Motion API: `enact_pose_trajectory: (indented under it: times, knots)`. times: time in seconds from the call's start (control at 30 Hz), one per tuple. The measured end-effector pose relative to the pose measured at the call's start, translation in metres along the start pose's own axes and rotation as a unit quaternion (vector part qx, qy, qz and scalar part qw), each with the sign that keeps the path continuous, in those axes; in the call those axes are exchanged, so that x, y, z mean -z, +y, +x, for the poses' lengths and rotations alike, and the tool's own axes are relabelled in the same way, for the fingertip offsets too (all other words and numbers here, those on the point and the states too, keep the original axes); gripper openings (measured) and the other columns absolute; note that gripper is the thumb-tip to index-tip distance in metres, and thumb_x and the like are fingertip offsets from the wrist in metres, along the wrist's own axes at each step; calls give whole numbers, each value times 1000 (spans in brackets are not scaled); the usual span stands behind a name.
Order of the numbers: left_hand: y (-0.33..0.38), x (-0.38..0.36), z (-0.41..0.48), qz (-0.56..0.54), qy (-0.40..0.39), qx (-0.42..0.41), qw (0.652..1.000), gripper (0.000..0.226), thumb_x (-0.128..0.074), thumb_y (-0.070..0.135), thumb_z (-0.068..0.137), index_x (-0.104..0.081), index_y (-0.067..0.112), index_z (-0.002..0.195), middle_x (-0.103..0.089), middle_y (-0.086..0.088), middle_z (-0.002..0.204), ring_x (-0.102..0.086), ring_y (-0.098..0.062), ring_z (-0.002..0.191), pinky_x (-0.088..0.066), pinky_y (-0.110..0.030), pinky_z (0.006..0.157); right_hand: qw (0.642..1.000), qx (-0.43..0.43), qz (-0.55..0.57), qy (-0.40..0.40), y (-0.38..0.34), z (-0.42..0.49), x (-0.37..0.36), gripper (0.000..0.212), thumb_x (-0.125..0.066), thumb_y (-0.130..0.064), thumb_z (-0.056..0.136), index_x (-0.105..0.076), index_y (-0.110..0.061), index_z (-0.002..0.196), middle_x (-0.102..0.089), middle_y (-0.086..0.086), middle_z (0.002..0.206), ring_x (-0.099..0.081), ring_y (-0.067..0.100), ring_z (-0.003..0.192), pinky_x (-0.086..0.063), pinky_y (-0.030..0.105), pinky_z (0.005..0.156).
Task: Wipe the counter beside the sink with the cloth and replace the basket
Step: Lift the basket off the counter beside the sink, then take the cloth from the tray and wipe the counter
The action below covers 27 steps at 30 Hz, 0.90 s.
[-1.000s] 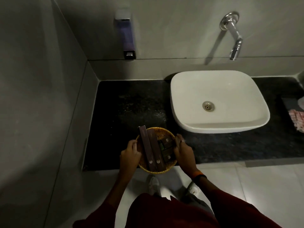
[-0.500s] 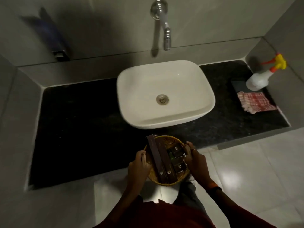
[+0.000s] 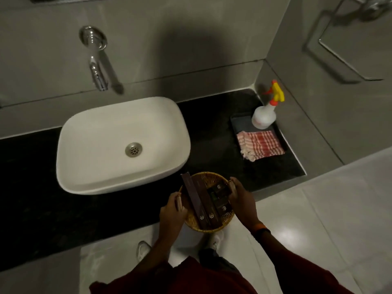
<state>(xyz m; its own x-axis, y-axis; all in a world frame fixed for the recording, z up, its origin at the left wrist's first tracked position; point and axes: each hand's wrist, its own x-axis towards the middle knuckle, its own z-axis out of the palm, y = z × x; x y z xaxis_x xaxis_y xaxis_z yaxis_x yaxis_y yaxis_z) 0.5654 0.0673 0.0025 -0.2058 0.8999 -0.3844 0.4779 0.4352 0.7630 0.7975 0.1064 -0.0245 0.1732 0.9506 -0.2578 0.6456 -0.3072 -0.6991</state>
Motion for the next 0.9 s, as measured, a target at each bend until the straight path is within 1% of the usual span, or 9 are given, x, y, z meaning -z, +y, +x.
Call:
enact_pose_trajectory:
  times: [0.1,0.27,0.37,0.47,0.6,0.67,0.7,0.8,0.9]
  knots:
    - [20,-19,20,5,14,-2,1000,44,-64,3,81,-58,16,123,-70,-13,95,-70,-27,85,-60,-44,77,1000,12,15,-12,4,26,18,43,-48,-11,100,-46,-17,143,-72,1,104,-70,12,82,-52,18,67]
    - [39,-37,52,8,42,-18,999,46,-64,2,84,-57,14,127,-72,-16,102,-71,-28,89,-62,-44,80,998,65,-8,-21,-5,65,35,46,-47,-6,101,-41,-5,147,-71,18,115,-72,27,91,-60,45,87]
    - [48,-44,65,15,62,-20,998,48,-67,6,88,-54,11,133,-69,-18,117,-68,-32,105,-56,-42,93,997,70,-29,-27,-11,85,40,46,-47,-7,102,-40,-3,148,-63,20,133,-64,32,119,-51,47,105]
    - [58,-51,65,29,111,-15,993,50,-69,16,89,-51,10,135,-63,-16,126,-61,-32,116,-53,-43,98,998,55,-8,-41,-12,97,41,47,-50,-10,101,-42,-6,147,-59,17,140,-58,30,127,-46,45,111]
    - [74,-71,54,122,204,-80,968,49,-75,25,80,-54,15,123,-57,-10,120,-53,-28,111,-50,-35,85,997,63,35,23,-4,100,49,25,-56,-33,99,-62,-19,119,-69,-5,103,-68,12,94,-50,21,81]
    - [90,-84,58,129,201,-134,962,44,-76,24,78,-57,17,118,-60,-8,115,-54,-25,108,-50,-35,86,992,92,9,88,3,106,59,12,-58,-31,97,-64,-20,95,-64,-10,84,-62,8,73,-50,22,67]
    - [101,-92,62,135,190,-161,959,41,-75,23,79,-58,19,116,-61,-7,114,-55,-25,109,-51,-37,88,990,94,-13,107,7,112,65,11,-59,-25,96,-65,-15,93,-66,-3,84,-63,14,74,-53,29,67]
    - [137,-118,87,150,110,-230,955,31,-67,23,86,-61,21,117,-61,-5,121,-56,-23,114,-51,-39,98,991,52,-79,93,18,142,88,29,-58,-18,99,-61,-1,122,-65,21,122,-62,38,114,-51,46,95]
    - [171,-146,120,153,-26,-258,954,35,-59,20,94,-57,17,128,-51,-10,136,-52,-25,121,-49,-36,101,994,43,-93,48,26,172,112,50,-55,-25,101,-45,-6,146,-44,18,153,-38,36,144,-32,49,121]
